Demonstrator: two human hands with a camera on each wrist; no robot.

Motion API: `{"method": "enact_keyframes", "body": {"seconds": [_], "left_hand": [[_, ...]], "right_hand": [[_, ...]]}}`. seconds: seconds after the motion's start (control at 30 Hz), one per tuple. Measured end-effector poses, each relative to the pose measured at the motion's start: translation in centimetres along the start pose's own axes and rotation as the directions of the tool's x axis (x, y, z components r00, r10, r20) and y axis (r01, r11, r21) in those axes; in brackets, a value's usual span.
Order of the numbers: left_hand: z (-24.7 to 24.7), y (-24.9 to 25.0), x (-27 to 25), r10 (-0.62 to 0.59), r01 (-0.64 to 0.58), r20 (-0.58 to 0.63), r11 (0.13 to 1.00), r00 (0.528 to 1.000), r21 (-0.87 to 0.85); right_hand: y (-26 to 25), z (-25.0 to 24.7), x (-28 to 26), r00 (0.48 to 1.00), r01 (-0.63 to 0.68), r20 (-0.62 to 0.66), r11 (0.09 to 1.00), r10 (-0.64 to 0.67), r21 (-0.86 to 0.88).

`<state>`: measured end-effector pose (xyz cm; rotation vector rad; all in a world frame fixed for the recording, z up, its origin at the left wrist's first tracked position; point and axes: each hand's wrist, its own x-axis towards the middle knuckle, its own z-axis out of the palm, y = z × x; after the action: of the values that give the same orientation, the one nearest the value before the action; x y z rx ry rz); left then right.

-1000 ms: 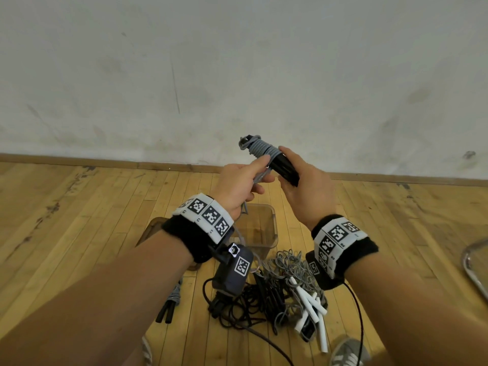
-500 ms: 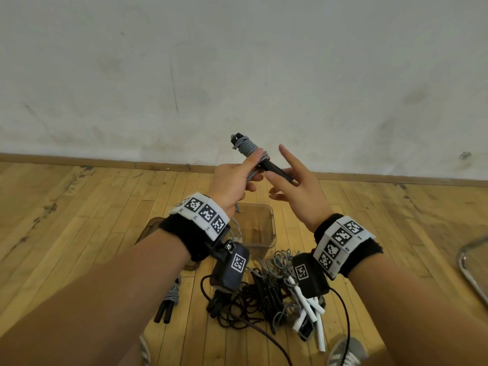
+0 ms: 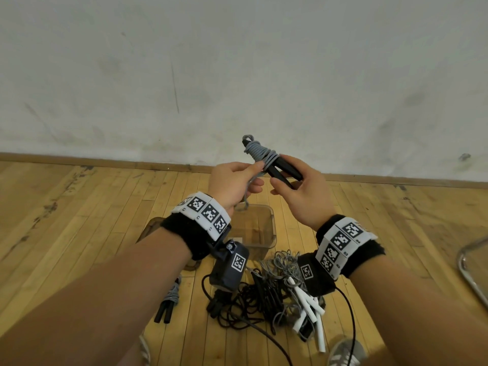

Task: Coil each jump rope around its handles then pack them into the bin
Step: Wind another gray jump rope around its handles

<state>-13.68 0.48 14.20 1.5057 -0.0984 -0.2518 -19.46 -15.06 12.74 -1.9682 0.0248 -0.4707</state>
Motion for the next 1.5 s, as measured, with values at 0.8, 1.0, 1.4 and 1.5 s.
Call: {"method": "enact_keyframes", "body": {"seconds": [0.8, 1.0, 1.4, 1.5], "left_hand": [[0.5, -0.2, -0.2, -0.023, 0.018, -0.067, 0.998, 0.998, -0.066], [0.2, 0.5, 0.1, 0.036, -0.036, -0.020, 0.999, 0.999, -0.028], [-0.3, 0.2, 0.3, 0.047, -0.057, 0.083, 0.991, 0.995, 0.121], [-0.1, 0.6, 0.1, 0.027, -0.033, 0.126, 0.998, 0.992, 0.046]], "right_hand": [[0.5, 1.5, -0.4, 0.978, 0.158, 0.145, 0.986, -0.150, -0.047], [-1.4, 0.4, -0.1, 0.957, -0.245, 0.220, 0.930, 0.188, 0.273], [-0.2, -0.9, 0.5, 0.985, -0.106, 0.139, 0.994, 0.102, 0.020], [0.4, -1.0, 0.7, 0.995, -0.054, 0.082, 0.995, 0.061, -0.082]]}}
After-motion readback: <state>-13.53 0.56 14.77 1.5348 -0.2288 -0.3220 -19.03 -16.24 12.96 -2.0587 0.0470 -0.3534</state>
